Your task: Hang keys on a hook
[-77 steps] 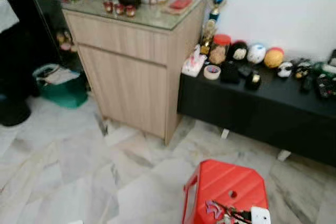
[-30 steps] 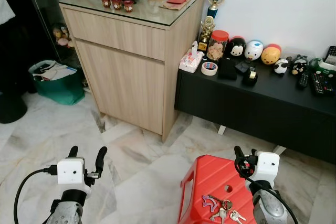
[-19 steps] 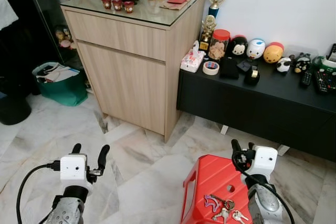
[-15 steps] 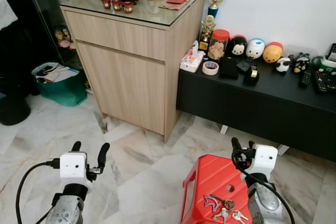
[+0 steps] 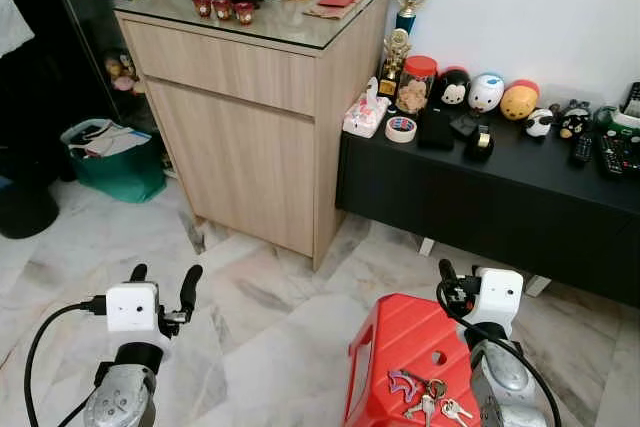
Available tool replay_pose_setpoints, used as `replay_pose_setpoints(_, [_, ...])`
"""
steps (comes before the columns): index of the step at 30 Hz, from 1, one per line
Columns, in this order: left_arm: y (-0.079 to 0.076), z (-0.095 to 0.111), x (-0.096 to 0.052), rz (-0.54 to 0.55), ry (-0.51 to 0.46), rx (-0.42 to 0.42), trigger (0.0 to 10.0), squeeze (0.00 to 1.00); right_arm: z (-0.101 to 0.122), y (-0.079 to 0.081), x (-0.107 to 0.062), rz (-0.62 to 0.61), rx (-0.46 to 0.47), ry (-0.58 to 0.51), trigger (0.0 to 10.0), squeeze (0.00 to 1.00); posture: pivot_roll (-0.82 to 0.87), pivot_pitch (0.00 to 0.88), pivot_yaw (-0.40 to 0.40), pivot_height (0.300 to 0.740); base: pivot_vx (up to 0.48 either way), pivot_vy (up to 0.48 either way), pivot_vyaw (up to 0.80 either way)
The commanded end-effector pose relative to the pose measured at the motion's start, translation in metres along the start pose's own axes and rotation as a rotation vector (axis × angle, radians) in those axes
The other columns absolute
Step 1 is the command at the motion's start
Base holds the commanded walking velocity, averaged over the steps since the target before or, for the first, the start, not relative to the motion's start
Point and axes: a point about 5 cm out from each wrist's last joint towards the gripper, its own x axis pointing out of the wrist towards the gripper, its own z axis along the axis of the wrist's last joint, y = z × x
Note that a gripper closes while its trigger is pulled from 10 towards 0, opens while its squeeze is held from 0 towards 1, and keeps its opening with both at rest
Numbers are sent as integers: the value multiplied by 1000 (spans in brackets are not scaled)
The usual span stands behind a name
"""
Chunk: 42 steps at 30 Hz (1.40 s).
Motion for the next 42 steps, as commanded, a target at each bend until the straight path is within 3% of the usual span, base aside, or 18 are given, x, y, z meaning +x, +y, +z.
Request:
replay_pose_setpoints(1, [1,-1,-2,4,19,-2,10000,0,3,1,1,-1,-5,-3,10000,0,102,0,-37,660,0,0,0])
replay_pose_setpoints(36, [1,1,4,16,65,-17,10000,0,11,10,3,61,26,1,10000,0,102,0,-32,650,0,0,0])
replay_pose_setpoints(42, [6,3,7,20,65,-7,10000,0,14,9,5,66,42,-19,10000,0,104,0,-38,626,0,0,0])
